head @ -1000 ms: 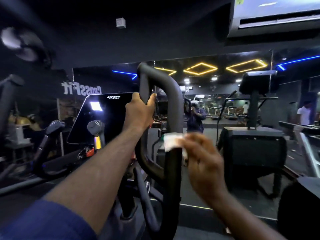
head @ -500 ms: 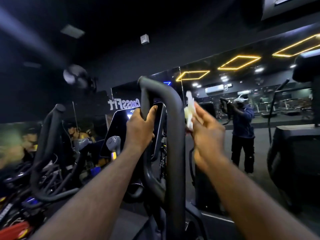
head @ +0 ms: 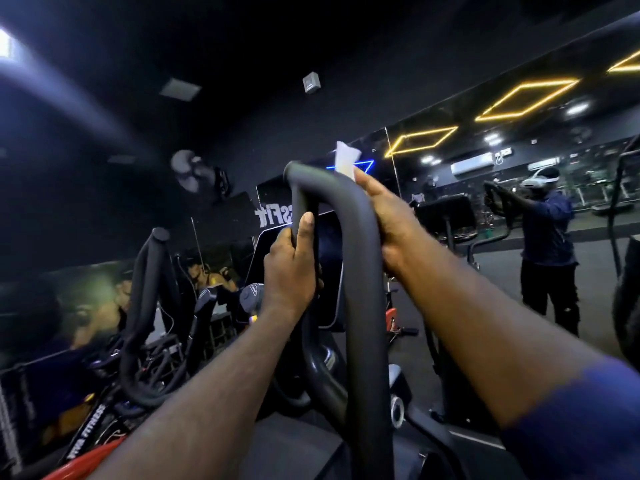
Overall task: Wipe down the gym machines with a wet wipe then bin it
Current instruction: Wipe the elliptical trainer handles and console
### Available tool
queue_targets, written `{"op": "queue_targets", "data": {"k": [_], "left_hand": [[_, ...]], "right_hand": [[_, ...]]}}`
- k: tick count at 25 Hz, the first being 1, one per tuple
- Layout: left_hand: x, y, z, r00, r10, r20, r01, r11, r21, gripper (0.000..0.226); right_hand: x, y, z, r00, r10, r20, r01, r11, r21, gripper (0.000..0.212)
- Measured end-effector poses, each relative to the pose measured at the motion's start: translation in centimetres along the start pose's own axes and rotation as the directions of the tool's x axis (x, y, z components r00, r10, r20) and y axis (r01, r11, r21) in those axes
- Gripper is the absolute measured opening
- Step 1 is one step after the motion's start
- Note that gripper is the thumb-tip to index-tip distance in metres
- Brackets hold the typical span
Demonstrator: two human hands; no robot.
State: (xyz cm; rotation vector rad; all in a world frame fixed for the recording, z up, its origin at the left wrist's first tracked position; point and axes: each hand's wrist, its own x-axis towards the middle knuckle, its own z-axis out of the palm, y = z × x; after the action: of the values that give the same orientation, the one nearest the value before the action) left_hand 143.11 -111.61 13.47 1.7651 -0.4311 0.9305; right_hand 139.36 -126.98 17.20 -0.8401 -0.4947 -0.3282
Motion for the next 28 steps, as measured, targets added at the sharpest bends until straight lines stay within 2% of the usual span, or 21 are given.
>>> {"op": "queue_targets", "data": {"k": [2, 3, 4, 5, 6, 8, 10, 11, 13, 14, 16, 17, 18, 20, 21, 22, 24, 25, 28], "left_hand": [[0.1, 0.1, -0.1, 1.0, 0.003, 0.009, -0.003, 1.0, 0.002, 0.074], [0.1, 0.1, -0.2, 1.0, -0.004, 0.02, 0.004, 1.0, -0.006, 0.073], [0.0, 0.2, -0.2, 1.0, -0.01, 0.03, 0.01, 1.0, -0.017, 0.07], [0.0, 0.4, -0.2, 0.999, -0.011, 0.036, 0.012, 0.999, -0.038, 0.065], [0.0, 0.4, -0.1, 0.999, -0.013, 0.038, 0.016, 0.998, -0.058, 0.06], [0.1, 0.2, -0.1, 0.999, -0.018, 0.042, 0.021, 0.996, -0.088, 0.055], [0.0, 0.2, -0.2, 0.999, -0.02, 0.05, 0.024, 0.995, -0.096, 0.055], [-0.1, 0.2, -0.2, 0.999, -0.019, 0.049, 0.024, 0.995, -0.096, 0.056], [-0.2, -0.1, -0.3, 0.998, -0.023, 0.057, 0.028, 0.995, -0.1, 0.055], [-0.2, -0.3, -0.3, 0.998, -0.029, 0.061, 0.036, 0.994, -0.104, 0.054], [-0.1, -0.9, -0.4, 0.997, -0.029, 0.076, 0.038, 0.991, -0.126, 0.051], [0.0, -1.4, -0.3, 0.996, -0.02, 0.083, 0.031, 0.99, -0.137, 0.051], [0.1, -1.6, -0.2, 0.996, -0.007, 0.091, 0.021, 0.989, -0.147, 0.049], [0.0, -1.9, -0.6, 0.994, 0.006, 0.113, 0.01, 0.99, -0.138, 0.041], [-0.3, -2.1, -0.7, 0.993, 0.011, 0.117, 0.003, 0.992, -0.126, 0.038], [-0.5, -2.2, -0.8, 0.992, 0.024, 0.123, -0.008, 0.992, -0.127, 0.039], [-1.2, -2.9, -0.9, 0.989, 0.03, 0.143, -0.005, 0.985, -0.173, 0.044], [-1.7, -3.4, -0.9, 0.987, 0.022, 0.159, 0.01, 0.981, -0.195, 0.045], [-3.4, -4.7, -1.1, 0.982, 0.021, 0.185, 0.027, 0.968, -0.25, 0.04]], "right_hand": [[-0.5, -0.5, -0.6, 0.995, 0.004, 0.098, -0.004, 1.0, -0.004, 0.041], [-2.1, 0.4, -1.6, 0.99, 0.036, 0.138, -0.027, 0.997, -0.067, 0.042], [-4.5, 1.8, -2.7, 0.989, 0.061, 0.135, -0.041, 0.989, -0.145, 0.046], [-7.5, 3.3, -3.5, 0.997, 0.045, 0.067, -0.032, 0.982, -0.184, 0.051], [-9.5, 4.7, -4.2, 1.0, -0.017, -0.011, 0.015, 0.986, -0.166, 0.055], [-12.1, 6.8, -5.2, 0.973, -0.229, -0.023, 0.221, 0.957, -0.185, 0.056], [-11.6, 6.7, -5.2, 0.889, -0.455, 0.041, 0.426, 0.793, -0.436, 0.055], [-11.7, 6.1, -4.7, 0.853, -0.516, 0.08, 0.458, 0.667, -0.587, 0.054], [-11.4, 7.2, -5.6, 0.763, -0.611, 0.209, 0.489, 0.335, -0.806, 0.049], [-12.4, 8.6, -6.9, 0.781, -0.566, 0.263, 0.468, 0.252, -0.847, 0.044], [-16.9, 12.4, -9.0, 0.861, -0.439, 0.257, 0.363, 0.176, -0.915, 0.039], [-19.7, 13.7, -9.2, 0.856, -0.407, 0.32, 0.387, 0.094, -0.917, 0.038], [-22.0, 14.2, -8.8, 0.821, -0.399, 0.407, 0.45, 0.016, -0.893, 0.037], [-21.9, 12.1, -6.4, 0.716, -0.429, 0.551, 0.485, -0.262, -0.834, 0.033], [-20.8, 10.2, -4.5, 0.703, -0.401, 0.588, 0.457, -0.38, -0.804, 0.032], [-18.4, 9.3, -3.4, 0.708, -0.379, 0.595, 0.429, -0.439, -0.79, 0.032], [-16.6, 8.7, -1.6, 0.76, -0.374, 0.532, 0.333, -0.48, -0.812, 0.034], [-17.6, 9.8, -1.8, 0.764, -0.368, 0.53, 0.298, -0.526, -0.796, 0.035], [-25.8, 15.6, -4.0, 0.828, -0.316, 0.463, 0.227, -0.565, -0.793, 0.043]]}}
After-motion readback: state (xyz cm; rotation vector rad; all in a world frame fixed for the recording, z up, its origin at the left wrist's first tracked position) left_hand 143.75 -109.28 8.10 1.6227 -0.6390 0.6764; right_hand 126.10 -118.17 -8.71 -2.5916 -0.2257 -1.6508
